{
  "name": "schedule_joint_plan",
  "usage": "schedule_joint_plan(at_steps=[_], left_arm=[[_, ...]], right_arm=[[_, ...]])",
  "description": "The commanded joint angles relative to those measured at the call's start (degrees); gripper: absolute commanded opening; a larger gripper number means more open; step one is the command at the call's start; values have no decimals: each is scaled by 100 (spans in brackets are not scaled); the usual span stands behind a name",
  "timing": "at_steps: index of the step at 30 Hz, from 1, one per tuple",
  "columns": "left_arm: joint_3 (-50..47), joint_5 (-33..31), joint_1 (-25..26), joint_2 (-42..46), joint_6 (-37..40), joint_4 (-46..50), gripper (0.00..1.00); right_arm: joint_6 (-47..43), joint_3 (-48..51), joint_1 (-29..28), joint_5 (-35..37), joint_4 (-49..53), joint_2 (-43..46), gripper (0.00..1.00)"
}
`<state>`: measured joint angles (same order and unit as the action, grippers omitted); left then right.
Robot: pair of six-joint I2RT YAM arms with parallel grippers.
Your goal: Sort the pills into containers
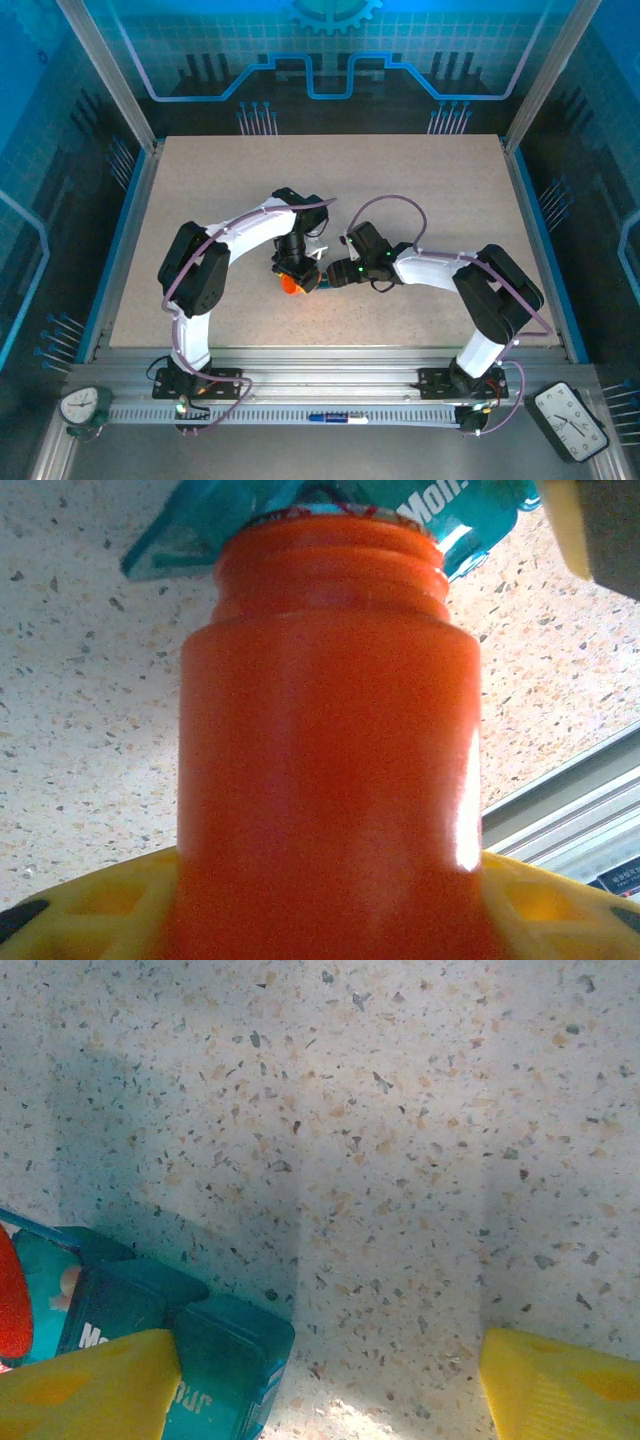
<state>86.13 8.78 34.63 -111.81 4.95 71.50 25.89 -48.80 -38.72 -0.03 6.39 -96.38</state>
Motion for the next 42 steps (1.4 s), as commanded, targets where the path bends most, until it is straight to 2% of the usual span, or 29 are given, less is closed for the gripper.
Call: schedule_joint_plan(at_steps=[1, 21, 42], left_arm=[[133, -56, 0, -113, 103, 240, 0], [-536, 106, -3, 171, -61, -393, 0], [-1691, 325, -35, 964, -404, -1899, 0]], right_arm=[[10, 141, -70, 118, 398, -250, 80], [137, 171, -54, 153, 415, -276, 80], [311, 197, 20, 92, 345, -468, 80]])
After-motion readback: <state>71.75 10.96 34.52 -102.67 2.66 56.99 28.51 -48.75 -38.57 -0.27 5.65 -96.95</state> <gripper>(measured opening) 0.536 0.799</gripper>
